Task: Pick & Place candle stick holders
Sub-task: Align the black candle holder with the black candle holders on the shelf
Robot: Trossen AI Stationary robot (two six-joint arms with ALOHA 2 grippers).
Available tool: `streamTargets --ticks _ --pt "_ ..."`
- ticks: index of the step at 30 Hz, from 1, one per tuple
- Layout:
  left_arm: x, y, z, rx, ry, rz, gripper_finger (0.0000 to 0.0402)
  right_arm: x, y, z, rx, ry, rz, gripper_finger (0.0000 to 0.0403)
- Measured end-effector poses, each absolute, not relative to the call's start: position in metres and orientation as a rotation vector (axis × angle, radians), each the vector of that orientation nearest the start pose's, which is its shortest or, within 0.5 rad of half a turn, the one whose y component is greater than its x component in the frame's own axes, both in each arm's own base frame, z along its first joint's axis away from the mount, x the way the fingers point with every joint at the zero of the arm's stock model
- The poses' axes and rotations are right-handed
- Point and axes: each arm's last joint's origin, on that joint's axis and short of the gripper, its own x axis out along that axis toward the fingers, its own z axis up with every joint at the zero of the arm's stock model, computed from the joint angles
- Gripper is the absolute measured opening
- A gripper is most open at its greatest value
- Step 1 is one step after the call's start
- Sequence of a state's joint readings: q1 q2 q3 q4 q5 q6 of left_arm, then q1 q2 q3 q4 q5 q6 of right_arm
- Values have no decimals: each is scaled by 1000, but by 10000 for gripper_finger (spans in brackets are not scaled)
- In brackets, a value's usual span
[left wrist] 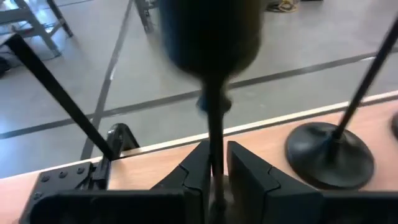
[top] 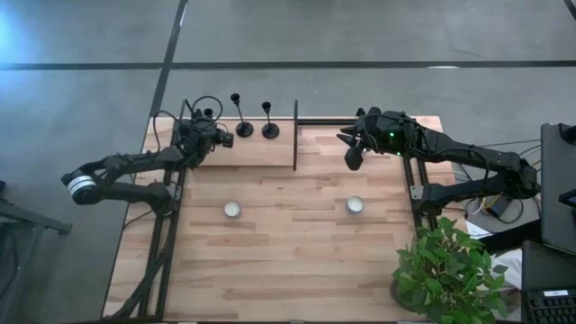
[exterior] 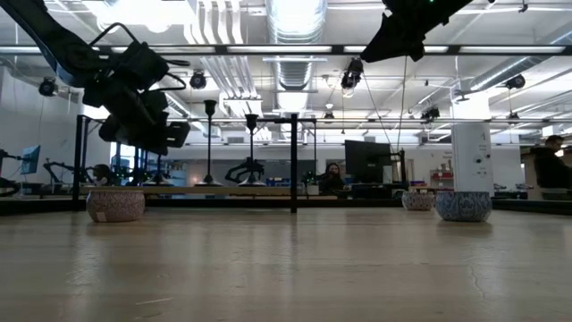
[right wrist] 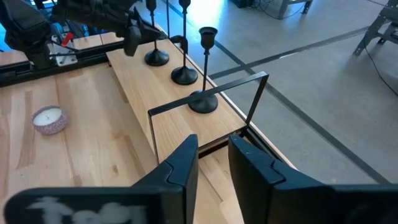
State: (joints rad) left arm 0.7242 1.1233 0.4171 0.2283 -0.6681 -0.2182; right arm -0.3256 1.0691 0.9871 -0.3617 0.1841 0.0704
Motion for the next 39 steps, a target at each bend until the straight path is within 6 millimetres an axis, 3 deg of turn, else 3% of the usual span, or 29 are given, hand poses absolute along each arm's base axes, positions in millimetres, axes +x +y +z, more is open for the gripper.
streamTargets --ticks 16,27,39 --pt "145 154 189 -171 348 1479 93 215 -78 333 99 430 -517 72" --pt "146 154 190 -171 342 1479 141 215 -78 333 99 430 -517 64" --pt "147 152 191 -176 370 1343 154 215 -78 333 99 429 -517 84"
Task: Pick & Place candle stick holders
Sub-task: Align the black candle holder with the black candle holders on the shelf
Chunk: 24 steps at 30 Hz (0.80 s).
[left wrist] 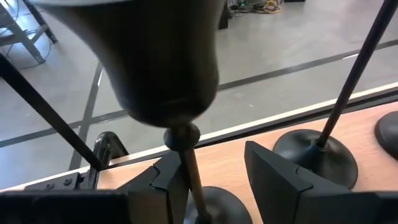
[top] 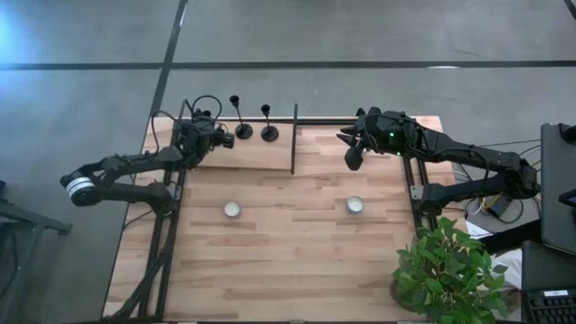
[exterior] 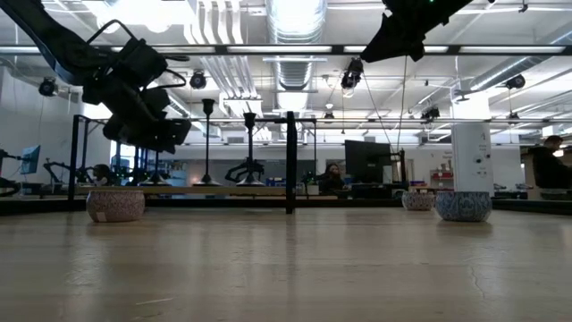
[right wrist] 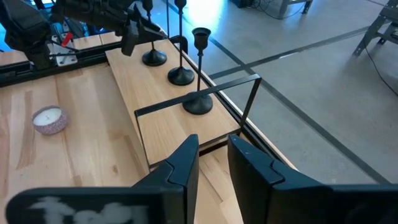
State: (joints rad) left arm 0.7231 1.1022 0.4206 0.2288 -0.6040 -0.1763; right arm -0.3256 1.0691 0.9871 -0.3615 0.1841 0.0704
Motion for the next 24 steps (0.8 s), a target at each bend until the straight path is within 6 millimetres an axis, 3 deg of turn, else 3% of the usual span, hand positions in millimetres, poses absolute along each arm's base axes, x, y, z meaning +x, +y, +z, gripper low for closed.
streamTargets --ticks 10,24 --pt "141 146 192 -162 449 1337 153 215 -78 333 99 429 -517 91" --pt "133 139 192 -147 535 1305 154 215 -78 333 99 430 -517 66"
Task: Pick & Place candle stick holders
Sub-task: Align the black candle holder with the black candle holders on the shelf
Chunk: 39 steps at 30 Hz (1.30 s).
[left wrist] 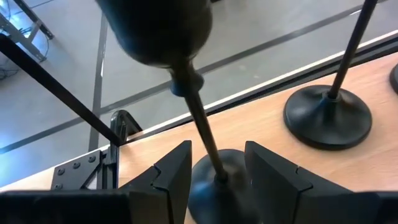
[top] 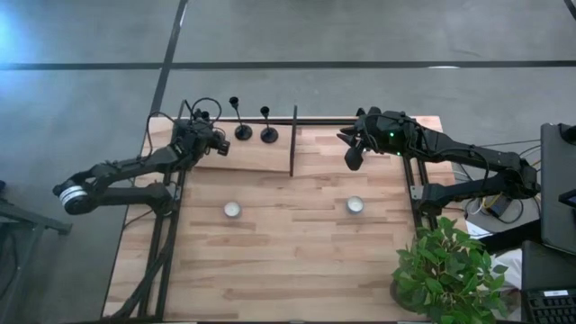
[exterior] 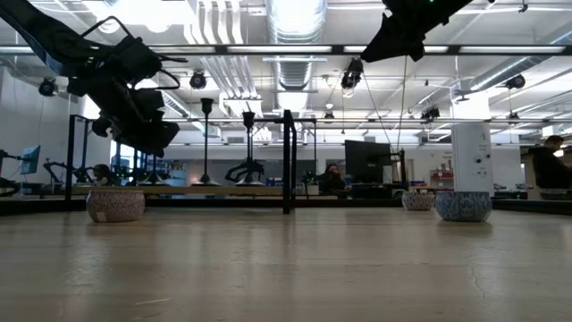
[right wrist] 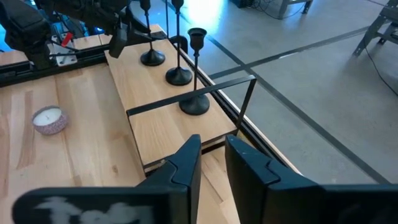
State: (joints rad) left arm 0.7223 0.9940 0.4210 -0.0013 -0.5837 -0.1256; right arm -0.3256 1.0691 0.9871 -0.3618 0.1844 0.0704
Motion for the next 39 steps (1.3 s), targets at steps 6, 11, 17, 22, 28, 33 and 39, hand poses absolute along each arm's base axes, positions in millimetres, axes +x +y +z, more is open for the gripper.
streamTargets --ticks 6,11,17,22,28,33,39 --pt "133 139 192 -193 502 1311 154 215 -78 333 99 429 -517 65" --pt "134 138 193 -195 535 1301 153 215 -78 333 99 430 -517 74" --pt "134 138 199 -162 611 1279 153 215 -78 333 99 430 -517 84" --pt "136 139 207 -102 656 1258 153 215 -78 333 99 430 -517 90" --pt "136 140 215 -50 727 1241 153 215 -78 333 99 430 -517 88" --pt "134 138 216 -61 793 1217 153 215 -78 333 99 430 -517 77" --pt "133 136 218 -73 841 1203 153 215 -78 333 99 430 -517 67"
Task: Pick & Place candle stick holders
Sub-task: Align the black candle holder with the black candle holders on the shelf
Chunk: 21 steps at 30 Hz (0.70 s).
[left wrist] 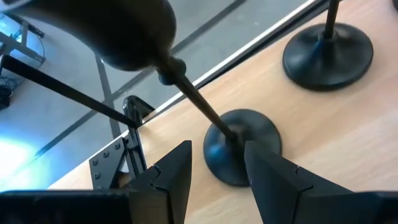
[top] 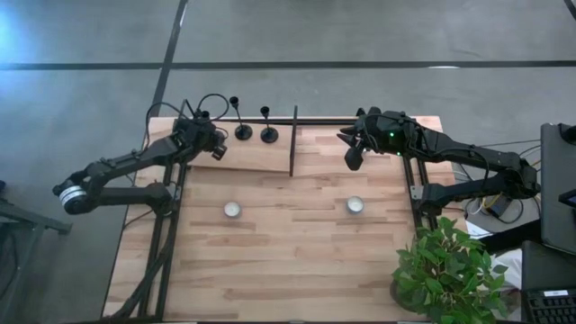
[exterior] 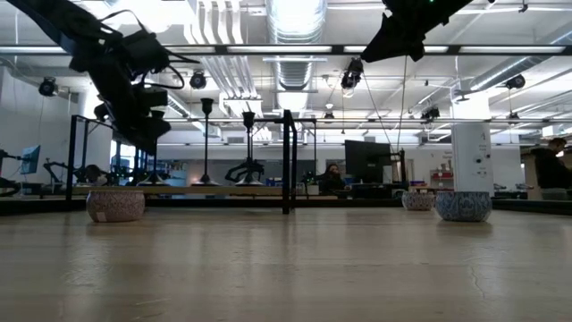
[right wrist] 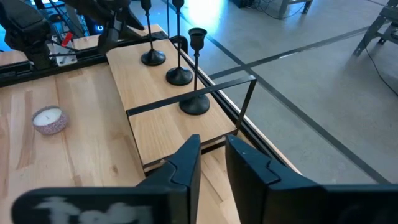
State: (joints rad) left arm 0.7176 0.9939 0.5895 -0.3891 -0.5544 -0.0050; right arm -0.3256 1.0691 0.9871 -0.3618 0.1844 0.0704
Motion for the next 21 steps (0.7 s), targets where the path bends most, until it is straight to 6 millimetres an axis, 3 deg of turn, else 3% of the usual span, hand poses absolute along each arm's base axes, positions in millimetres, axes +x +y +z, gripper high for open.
streamTargets --ticks 21 --pt "131 128 244 -170 963 1052 154 215 -78 333 99 430 -517 87"
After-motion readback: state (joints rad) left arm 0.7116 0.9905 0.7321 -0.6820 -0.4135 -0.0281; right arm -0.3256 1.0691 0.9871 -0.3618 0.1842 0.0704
